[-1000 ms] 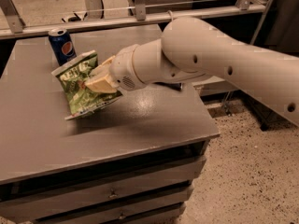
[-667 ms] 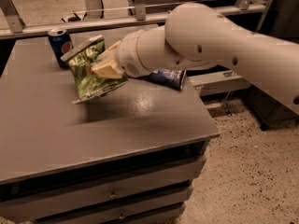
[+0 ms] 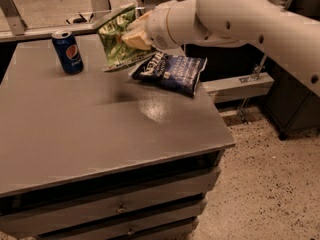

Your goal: Move green jalapeno chip bag near pepsi can

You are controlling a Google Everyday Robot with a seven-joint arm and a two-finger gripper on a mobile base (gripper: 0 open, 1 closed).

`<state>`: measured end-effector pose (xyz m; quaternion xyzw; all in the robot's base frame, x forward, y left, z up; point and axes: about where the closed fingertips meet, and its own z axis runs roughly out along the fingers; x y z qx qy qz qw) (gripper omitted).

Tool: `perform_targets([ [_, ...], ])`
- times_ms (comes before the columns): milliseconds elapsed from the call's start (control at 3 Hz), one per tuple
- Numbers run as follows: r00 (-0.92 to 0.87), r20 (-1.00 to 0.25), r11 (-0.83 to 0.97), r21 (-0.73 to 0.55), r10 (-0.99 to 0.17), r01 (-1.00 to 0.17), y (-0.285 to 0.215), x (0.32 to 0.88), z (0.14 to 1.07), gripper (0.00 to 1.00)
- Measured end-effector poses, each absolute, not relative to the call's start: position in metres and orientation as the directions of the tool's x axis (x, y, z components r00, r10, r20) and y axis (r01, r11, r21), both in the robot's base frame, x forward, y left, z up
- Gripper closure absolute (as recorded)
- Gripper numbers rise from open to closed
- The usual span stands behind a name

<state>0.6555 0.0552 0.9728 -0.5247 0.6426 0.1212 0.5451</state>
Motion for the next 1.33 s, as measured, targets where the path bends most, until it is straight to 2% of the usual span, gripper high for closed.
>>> perform_targets([
  [667, 0.137, -0.86, 0.465, -0.392, -0.491, -0.794, 0.053, 0.726, 0.954, 1.0],
  [1333, 0.105, -0.891, 0.447, -0.319, -0.441, -0.836, 0.081, 0.757, 0.913, 1.0],
])
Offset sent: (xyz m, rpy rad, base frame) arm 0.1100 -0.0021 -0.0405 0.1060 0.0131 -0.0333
